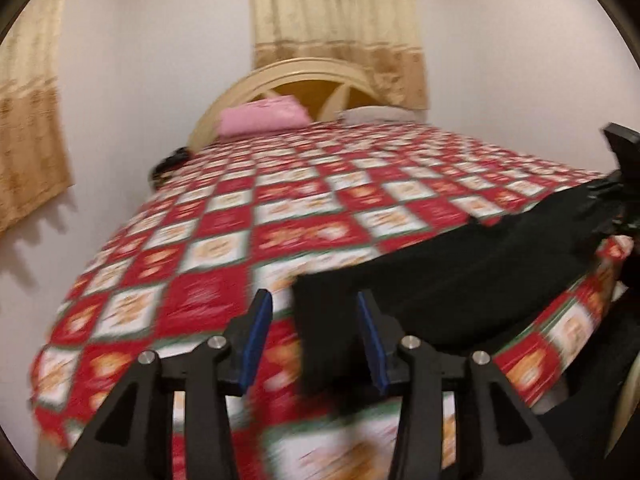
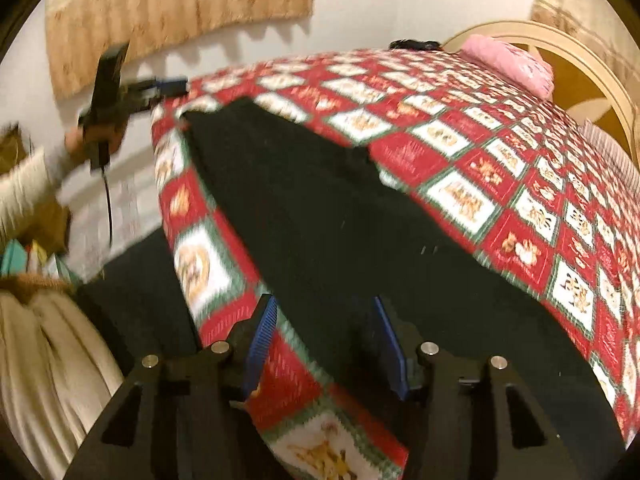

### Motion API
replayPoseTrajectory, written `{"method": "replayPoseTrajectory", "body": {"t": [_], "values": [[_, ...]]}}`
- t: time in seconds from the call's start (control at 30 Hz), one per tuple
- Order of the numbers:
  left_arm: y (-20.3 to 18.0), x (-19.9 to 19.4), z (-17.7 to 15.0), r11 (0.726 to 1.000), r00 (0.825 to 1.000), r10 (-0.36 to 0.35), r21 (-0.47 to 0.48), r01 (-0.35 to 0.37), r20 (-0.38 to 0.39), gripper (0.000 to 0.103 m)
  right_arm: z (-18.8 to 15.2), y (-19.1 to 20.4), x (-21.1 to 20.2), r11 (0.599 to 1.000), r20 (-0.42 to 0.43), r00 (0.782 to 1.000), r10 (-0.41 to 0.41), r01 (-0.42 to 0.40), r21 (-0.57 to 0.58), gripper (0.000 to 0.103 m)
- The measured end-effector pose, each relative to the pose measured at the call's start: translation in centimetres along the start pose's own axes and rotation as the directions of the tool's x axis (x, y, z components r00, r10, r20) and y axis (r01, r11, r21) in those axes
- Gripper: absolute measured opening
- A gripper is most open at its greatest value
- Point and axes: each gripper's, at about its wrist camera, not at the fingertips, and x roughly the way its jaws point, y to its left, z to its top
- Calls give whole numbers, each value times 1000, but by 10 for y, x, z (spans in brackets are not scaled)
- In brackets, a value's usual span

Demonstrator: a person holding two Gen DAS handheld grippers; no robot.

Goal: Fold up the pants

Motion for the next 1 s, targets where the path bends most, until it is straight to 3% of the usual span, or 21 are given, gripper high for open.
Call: {"method": "replayPoseTrajectory", "body": {"t": [0.07, 0.17, 0.3, 0.37, 0.43, 0.77, 0.87, 0.93, 1.0], "values": [[-18, 15, 4, 999, 999, -27, 37, 28, -17, 46, 11, -4, 5, 1000, 31, 999, -10, 9, 29, 51], [-27, 24, 3, 998, 999, -7, 66, 10, -44, 46, 29, 1, 19, 998, 58, 998, 1, -5, 58, 51], [-12, 21, -6, 1000, 998, 25, 5, -24, -63, 47, 54, 39, 38, 998, 82, 995, 57, -55, -19, 51], [-2, 15, -11, 998, 997, 34, -41, -37, -62, 57, 68, 62, 53, 993, 82, 991, 103, -99, -60, 51], [4, 12, -15, 996, 997, 39, -73, -44, -62, 59, 79, 80, 66, 989, 80, 990, 117, -108, -103, 51], [8, 8, -18, 989, 998, 40, -140, -45, -39, 63, 101, 126, 120, 973, 40, 993, 113, -102, -208, 51], [11, 7, -20, 987, 999, 34, -158, -40, -39, 63, 102, 126, 131, 979, 26, 996, 81, -74, -191, 40], [13, 5, -21, 986, 999, 37, -164, -43, -37, 63, 103, 122, 136, 982, 16, 997, 75, -71, -173, 11], [14, 1, -20, 984, 999, 37, -174, -42, -32, 63, 104, 123, 136, 982, 11, 996, 84, -81, -172, 8]]}}
